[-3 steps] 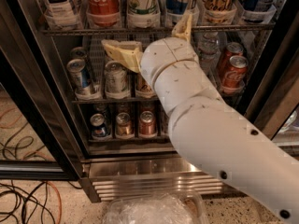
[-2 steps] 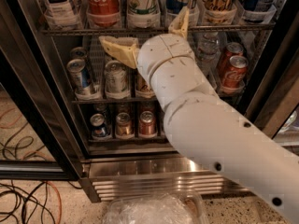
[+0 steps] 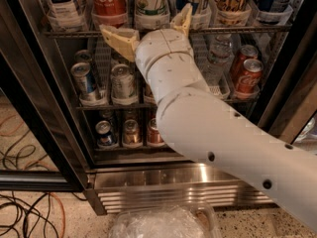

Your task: Pick 7up can from top shelf of fridge

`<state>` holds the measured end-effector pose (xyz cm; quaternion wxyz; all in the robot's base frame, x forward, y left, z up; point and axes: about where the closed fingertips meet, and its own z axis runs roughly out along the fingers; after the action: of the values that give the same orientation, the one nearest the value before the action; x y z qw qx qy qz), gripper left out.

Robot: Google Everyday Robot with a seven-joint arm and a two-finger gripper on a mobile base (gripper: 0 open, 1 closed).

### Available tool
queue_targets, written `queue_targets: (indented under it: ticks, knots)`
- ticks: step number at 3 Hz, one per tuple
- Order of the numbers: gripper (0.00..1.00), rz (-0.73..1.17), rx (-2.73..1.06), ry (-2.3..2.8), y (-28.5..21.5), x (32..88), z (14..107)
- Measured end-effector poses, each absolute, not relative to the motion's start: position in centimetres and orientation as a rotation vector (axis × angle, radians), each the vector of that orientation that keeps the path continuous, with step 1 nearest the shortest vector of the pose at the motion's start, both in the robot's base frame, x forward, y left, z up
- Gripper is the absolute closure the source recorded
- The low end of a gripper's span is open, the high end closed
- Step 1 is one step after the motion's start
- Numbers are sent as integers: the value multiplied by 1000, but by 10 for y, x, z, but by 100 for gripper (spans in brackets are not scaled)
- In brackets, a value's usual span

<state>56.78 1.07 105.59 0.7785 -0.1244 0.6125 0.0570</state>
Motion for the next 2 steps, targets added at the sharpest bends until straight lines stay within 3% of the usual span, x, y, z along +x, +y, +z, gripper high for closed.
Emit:
queue_targets:
  ticks: [1, 2]
  knots:
    - [14, 123, -269, 1324, 11, 568, 1056]
    - [36, 123, -269, 1324, 11, 568, 1056]
